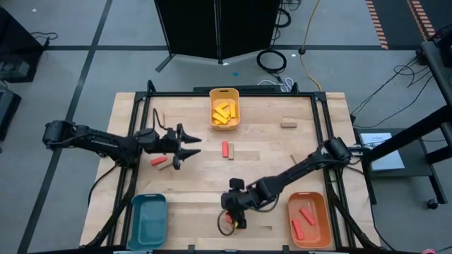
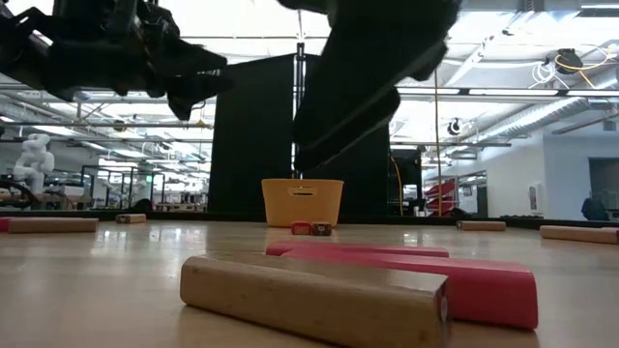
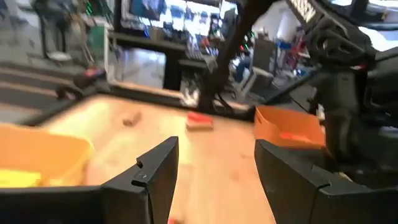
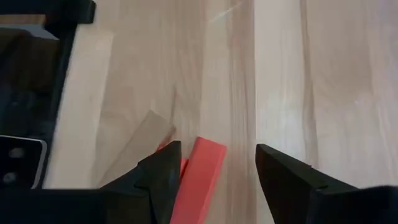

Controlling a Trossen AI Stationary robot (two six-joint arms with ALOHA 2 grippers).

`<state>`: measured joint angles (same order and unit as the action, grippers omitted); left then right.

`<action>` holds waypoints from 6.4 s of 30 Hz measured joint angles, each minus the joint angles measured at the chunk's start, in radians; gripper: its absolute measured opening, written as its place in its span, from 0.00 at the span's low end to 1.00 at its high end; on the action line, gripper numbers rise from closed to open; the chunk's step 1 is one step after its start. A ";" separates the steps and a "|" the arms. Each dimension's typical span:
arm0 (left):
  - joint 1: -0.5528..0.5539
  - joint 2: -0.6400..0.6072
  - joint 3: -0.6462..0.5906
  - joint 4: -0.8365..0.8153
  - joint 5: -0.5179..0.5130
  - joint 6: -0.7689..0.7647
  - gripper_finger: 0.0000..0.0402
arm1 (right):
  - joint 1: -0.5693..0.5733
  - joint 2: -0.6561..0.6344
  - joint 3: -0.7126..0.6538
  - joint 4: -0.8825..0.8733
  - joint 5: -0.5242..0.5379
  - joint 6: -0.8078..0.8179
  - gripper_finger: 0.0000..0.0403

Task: Sort blocks
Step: Put the orange block into the orange bin, then adjust the orange block

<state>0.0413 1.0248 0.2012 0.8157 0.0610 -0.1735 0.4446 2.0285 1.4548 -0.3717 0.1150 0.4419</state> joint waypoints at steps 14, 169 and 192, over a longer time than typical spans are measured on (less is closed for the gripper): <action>-0.169 0.000 0.000 -0.030 -0.021 -0.005 0.52 | 0.122 0.065 0.000 0.009 0.250 0.127 0.48; -0.183 0.000 -0.001 -0.012 -0.130 0.028 0.52 | 0.448 -0.262 0.037 -1.131 -0.131 1.692 0.46; -0.183 0.000 -0.001 -0.010 -0.130 0.021 0.52 | -0.088 -0.355 0.000 -1.198 0.144 1.172 0.46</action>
<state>-0.1414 1.0245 0.2005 0.8055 -0.0692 -0.1524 0.3568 1.6738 1.4545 -1.5693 0.2595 1.6136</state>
